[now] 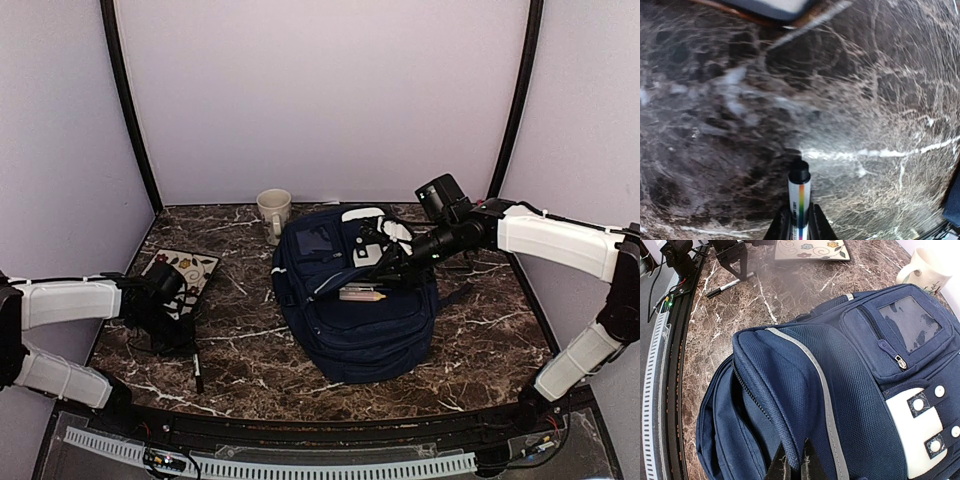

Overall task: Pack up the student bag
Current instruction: Pick up the pen at the center of the board.

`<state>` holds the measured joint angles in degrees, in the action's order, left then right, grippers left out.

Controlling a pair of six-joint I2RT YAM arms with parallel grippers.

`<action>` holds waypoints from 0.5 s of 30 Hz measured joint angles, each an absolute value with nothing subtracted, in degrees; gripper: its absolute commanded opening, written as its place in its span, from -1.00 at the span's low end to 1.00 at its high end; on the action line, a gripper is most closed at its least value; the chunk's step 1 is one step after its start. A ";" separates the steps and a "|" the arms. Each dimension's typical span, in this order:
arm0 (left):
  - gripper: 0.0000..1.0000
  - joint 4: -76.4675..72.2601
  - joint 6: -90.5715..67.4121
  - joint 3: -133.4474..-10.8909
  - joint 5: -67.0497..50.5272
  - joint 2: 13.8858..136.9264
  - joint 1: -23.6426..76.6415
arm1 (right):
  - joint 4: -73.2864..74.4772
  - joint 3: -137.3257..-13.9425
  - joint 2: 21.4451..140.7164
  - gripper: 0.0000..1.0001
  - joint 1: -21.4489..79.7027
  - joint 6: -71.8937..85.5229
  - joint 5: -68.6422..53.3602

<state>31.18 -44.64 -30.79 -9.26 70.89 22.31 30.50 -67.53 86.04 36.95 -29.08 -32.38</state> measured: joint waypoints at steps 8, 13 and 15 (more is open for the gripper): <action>-0.85 32.99 -45.45 -34.63 -8.84 74.81 30.81 | 30.52 -67.53 86.04 -1.00 36.95 -29.08 -32.40; -0.93 38.24 -46.63 -41.04 -6.90 76.18 36.49 | 30.52 -67.53 86.04 -1.00 36.95 -29.08 -32.40; -0.98 39.00 -46.89 -45.08 -6.02 76.18 38.57 | 30.52 -67.53 86.04 -1.00 36.95 -29.08 -32.40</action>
<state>39.00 -46.89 -45.08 -6.02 76.18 38.57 30.52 -67.53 86.04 36.95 -29.08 -32.40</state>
